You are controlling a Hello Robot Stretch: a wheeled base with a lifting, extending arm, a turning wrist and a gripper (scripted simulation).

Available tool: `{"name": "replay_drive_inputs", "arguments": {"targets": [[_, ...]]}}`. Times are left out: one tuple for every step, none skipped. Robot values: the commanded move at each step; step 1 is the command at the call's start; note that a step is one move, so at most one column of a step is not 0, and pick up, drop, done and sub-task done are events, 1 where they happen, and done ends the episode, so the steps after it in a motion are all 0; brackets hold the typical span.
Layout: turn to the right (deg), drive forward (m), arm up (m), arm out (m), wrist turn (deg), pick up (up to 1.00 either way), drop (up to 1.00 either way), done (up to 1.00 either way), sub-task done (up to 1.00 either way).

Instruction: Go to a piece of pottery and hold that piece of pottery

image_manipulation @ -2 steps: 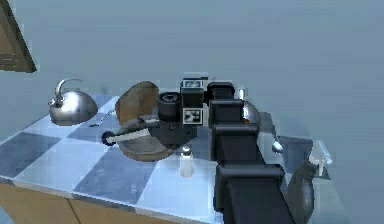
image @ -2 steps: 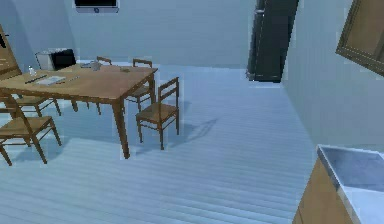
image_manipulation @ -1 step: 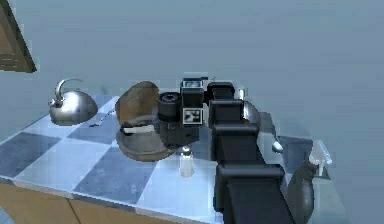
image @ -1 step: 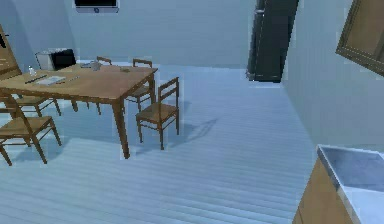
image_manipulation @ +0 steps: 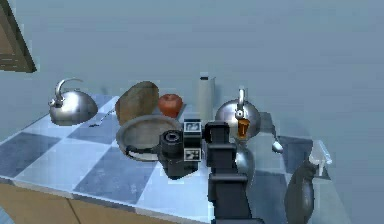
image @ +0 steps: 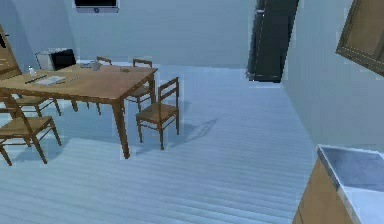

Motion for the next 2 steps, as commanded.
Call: {"name": "replay_drive_inputs", "arguments": {"targets": [[0.0, 0.00, 0.00, 0.00, 0.0, 1.00, 0.00, 0.00, 0.00], [0.0, 0.00, 0.08, 0.00, 0.0, 0.00, 0.00, 0.00, 0.00]]}}
